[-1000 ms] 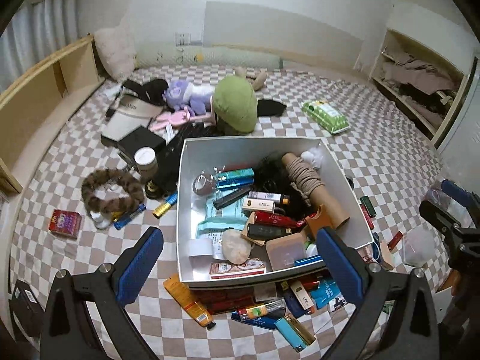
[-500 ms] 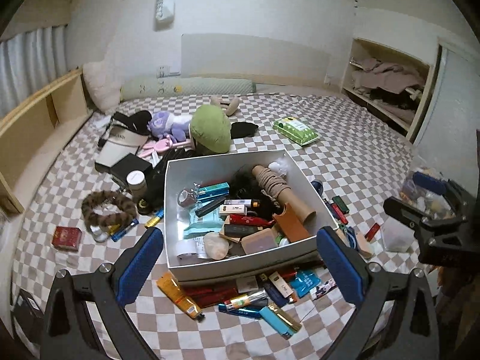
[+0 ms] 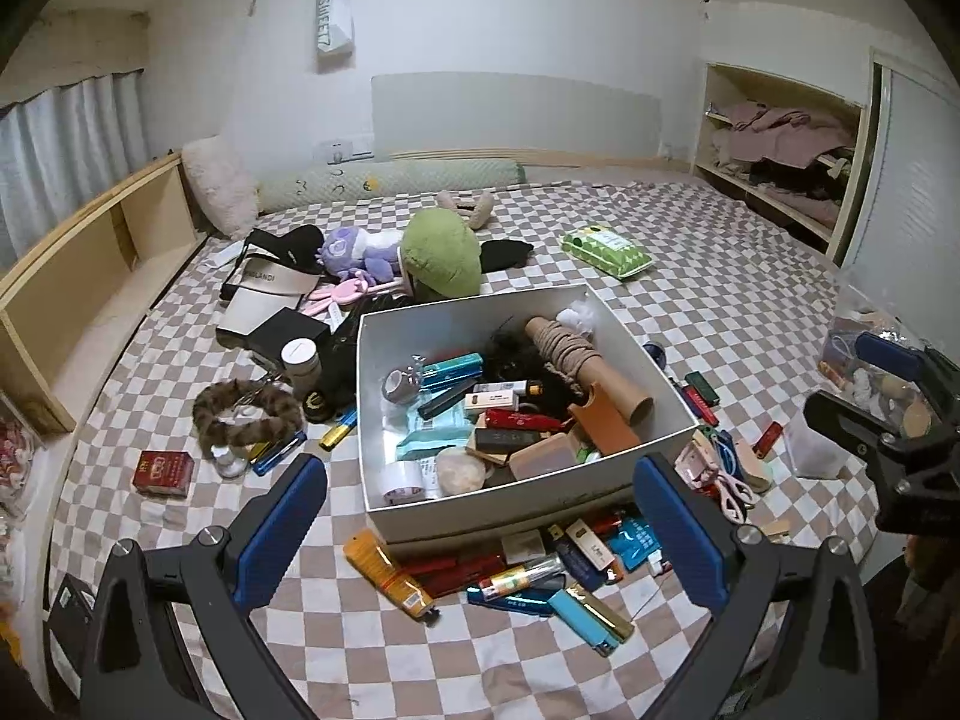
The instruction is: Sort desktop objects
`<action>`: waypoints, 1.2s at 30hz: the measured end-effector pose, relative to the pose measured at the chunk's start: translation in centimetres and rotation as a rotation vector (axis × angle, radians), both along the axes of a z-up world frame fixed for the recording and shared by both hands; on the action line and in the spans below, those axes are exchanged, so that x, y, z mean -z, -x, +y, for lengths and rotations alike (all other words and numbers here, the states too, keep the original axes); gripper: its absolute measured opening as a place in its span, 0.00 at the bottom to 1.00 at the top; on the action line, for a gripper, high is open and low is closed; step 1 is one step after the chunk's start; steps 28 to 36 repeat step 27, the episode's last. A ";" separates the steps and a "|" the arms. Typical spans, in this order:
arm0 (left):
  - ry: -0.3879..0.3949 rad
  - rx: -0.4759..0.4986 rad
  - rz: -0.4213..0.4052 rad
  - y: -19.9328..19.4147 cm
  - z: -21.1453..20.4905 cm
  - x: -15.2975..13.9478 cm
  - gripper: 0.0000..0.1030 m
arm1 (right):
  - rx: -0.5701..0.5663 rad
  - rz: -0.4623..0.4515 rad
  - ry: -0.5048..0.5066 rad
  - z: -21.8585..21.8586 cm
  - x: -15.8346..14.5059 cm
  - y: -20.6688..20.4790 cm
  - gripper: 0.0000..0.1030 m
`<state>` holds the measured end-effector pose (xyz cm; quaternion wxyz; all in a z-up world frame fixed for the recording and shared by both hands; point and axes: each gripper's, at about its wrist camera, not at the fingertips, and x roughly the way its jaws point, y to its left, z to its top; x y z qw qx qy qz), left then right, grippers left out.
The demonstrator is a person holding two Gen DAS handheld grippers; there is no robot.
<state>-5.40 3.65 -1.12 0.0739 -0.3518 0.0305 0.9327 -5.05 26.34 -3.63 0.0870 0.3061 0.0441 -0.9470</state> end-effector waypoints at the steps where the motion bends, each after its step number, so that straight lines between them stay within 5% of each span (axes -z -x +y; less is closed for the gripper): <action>1: 0.005 -0.002 -0.001 0.0 0.0 0.1 1.00 | -0.002 0.000 0.001 -0.1 0.0 -0.1 1.00; 36: 0.027 -0.009 -0.009 -0.5 -0.2 0.8 1.00 | -0.010 -0.025 -0.031 -0.6 0.6 -0.3 1.00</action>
